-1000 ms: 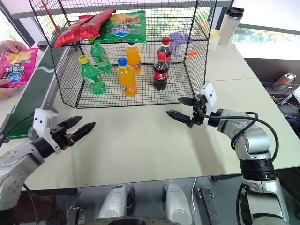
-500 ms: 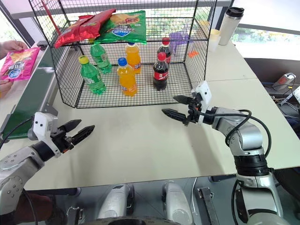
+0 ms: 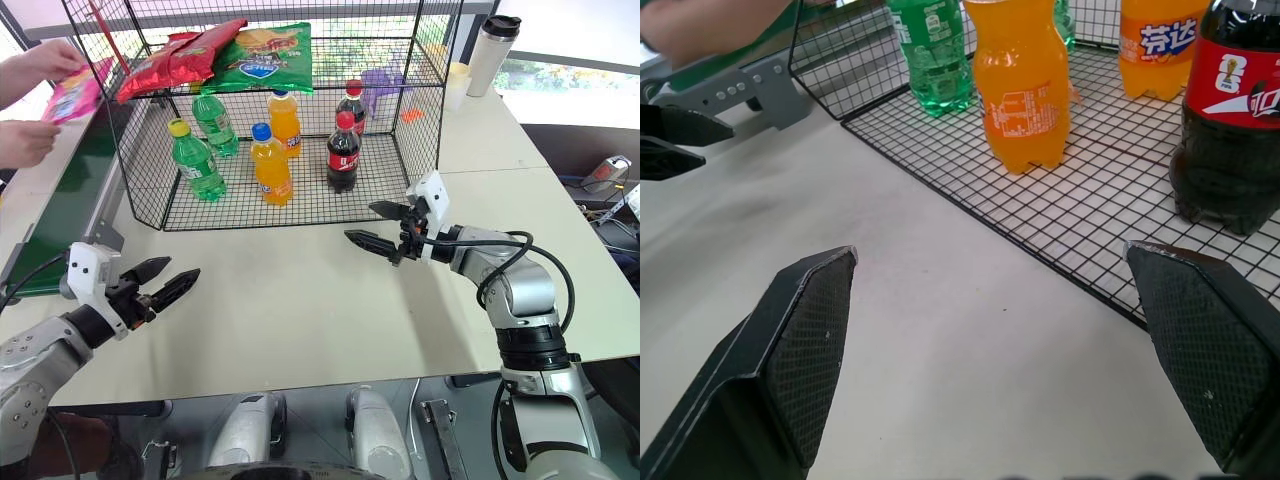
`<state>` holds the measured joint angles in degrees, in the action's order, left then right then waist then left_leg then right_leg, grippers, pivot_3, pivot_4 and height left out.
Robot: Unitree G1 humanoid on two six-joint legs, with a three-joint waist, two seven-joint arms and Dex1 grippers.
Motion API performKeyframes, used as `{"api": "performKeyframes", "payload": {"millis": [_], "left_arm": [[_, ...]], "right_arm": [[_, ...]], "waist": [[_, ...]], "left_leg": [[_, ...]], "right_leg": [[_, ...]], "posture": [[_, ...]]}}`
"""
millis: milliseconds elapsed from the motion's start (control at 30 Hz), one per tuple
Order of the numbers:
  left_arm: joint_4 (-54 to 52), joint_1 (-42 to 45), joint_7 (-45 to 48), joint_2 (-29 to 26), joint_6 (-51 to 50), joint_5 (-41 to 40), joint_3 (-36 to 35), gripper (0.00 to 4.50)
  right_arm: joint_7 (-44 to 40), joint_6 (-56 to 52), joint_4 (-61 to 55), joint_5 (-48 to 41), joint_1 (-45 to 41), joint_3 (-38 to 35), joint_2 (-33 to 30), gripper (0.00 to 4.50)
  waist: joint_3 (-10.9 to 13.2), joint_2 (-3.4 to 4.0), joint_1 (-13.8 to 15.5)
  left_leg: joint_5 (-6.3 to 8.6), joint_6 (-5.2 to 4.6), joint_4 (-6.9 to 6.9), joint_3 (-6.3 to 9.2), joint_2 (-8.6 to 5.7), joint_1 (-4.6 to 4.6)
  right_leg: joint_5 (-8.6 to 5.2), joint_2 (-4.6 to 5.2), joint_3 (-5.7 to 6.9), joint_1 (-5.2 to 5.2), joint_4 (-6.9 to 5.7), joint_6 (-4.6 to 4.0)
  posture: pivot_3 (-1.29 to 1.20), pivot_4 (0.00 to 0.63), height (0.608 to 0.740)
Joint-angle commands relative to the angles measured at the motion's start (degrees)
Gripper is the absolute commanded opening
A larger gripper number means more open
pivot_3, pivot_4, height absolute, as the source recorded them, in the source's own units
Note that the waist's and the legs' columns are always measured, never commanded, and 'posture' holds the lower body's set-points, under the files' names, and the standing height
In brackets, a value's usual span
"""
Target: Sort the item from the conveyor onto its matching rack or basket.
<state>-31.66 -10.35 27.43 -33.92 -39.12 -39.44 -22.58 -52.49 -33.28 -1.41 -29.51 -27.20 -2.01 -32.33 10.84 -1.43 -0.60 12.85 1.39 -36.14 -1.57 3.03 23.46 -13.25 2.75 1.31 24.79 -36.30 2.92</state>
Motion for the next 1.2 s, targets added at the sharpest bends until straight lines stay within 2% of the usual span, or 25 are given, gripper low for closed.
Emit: {"api": "performKeyframes", "payload": {"millis": [33, 567, 733, 800, 867, 967, 1067, 1200], "left_arm": [[-2.11, 0.18, -0.12, 0.11, 1.17, -0.48, -1.13, 3.49], [-3.37, 0.27, -0.09, -0.41, 0.97, -0.44, -1.45, 3.49], [-7.44, 0.64, -0.74, -4.31, -1.41, -3.95, -8.7, 3.49], [-9.18, -1.49, 0.22, -8.61, -1.64, -1.82, -15.09, 3.49], [-9.16, -5.0, 2.36, -13.04, 0.16, 3.99, -21.3, 3.49], [-5.82, -16.99, 6.91, -18.4, 10.03, 22.08, -27.33, 3.49], [-1.25, -25.65, 8.01, -18.85, 22.5, 35.75, -31.05, 3.49], [3.84, -31.39, 3.79, -16.43, 38.54, 49.97, -33.87, 3.49]], "right_arm": [[-0.43, 1.32, 0.06, 0.04, -1.37, -0.33, 0.38, 4.44], [-1.96, 2.63, 0.77, 0.68, -1.45, 0.02, -0.42, 4.44], [-4.26, -1.12, 0.96, -2.5, -3.8, -1.87, -1.99, 4.44], [-5.54, -3.94, 0.48, -5.62, -5.56, -3.36, -2.66, 4.44], [-5.95, -6.21, 0.34, -8.27, -7.93, -4.14, -2.15, 4.44], [-6.22, -8.08, -0.06, -11.05, -11.71, -3.47, 0.73, 4.44], [-6.92, -7.6, -0.42, -11.04, -14.31, -1.16, 3.42, 4.44], [-8.62, -5.3, -0.66, -9.61, -17.05, 2.98, 7.26, 4.44]], "waist": [[0.0, 0.0, 0.01], [0.0, 0.0, -0.01], [0.01, 0.0, -0.04], [0.01, -0.01, -0.13], [0.02, 0.0, -0.43], [0.02, 0.03, -0.82], [0.01, 0.17, -0.52], [0.02, 0.17, -0.03]], "left_leg": [[0.0, 0.0, 0.0, 0.0, 0.0, 0.0], [0.0, 0.0, 0.0, 0.0, 0.0, 0.0], [0.0, 0.0, 0.0, 0.01, 0.0, 0.0], [0.0, 0.0, 0.0, 0.01, 0.01, 0.0], [0.0, 0.0, 0.04, 0.0, 0.02, 0.0], [0.01, 0.0, 0.16, -0.04, 0.03, -0.02], [0.02, 0.0, 0.31, -0.12, 0.06, -0.03], [0.03, 0.02, 0.32, -0.16, 0.08, 0.1]], "right_leg": [[0.0, 0.0, 0.0, 0.0, 0.0, 0.0], [0.0, 0.0, 0.0, 0.0, 0.0, 0.0], [0.0, 0.0, 0.0, 0.0, 0.0, 0.0], [0.0, 0.0, 0.0, 0.02, -0.01, -0.01], [0.0, -0.02, 0.0, 0.05, 0.0, -0.01], [-0.02, -0.03, -0.01, 0.12, 0.04, -0.03], [-0.01, -0.02, -0.02, 0.23, 0.1, -0.08], [0.0, 0.09, 0.0, 0.37, 0.15, -0.12]], "posture": [[0.0, 0.15, 0.74], [0.0, 0.15, 0.74], [0.0, 0.15, 0.74], [0.0, 0.15, 0.74], [0.0, 0.15, 0.74], [0.0, 0.15, 0.74], [0.0, 0.15, 0.74], [0.0, 0.15, 0.74]]}}
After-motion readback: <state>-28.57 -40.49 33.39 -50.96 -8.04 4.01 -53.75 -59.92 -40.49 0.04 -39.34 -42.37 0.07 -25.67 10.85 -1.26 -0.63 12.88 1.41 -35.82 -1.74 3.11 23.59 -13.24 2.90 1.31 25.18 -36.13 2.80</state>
